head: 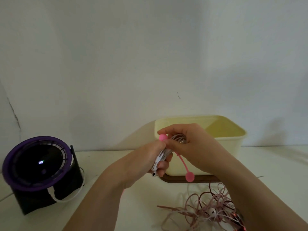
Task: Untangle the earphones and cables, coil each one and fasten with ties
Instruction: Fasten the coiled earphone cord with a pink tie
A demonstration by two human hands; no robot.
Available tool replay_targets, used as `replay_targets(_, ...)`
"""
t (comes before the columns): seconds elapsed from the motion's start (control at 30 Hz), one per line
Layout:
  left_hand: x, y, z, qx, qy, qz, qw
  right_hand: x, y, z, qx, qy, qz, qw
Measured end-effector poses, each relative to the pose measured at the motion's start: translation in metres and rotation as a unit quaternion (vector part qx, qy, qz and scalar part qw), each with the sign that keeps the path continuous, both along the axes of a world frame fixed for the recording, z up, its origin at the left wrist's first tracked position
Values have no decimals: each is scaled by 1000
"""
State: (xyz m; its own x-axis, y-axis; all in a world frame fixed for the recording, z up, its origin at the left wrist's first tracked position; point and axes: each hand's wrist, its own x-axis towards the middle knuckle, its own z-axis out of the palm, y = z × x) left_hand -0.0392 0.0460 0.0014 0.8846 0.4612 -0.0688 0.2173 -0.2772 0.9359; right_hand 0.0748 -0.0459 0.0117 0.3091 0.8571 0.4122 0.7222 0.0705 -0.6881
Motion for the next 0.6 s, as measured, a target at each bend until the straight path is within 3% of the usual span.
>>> replay_targets(0.23,0,-11,6,-10,-86,35,996,7,-6,5,85,111,12,990)
replay_targets(0.43,0,-2,7,172,-149,136,964,14,-8,5,42,255,109,960)
replay_targets(0.53,-6,-1,6,291,-167,155,929,15,-6,0,-40,248,151,956)
replay_targets(0.6,-8,-2,5,323,-179,167,914,8,-3,-5,-74,218,167,959)
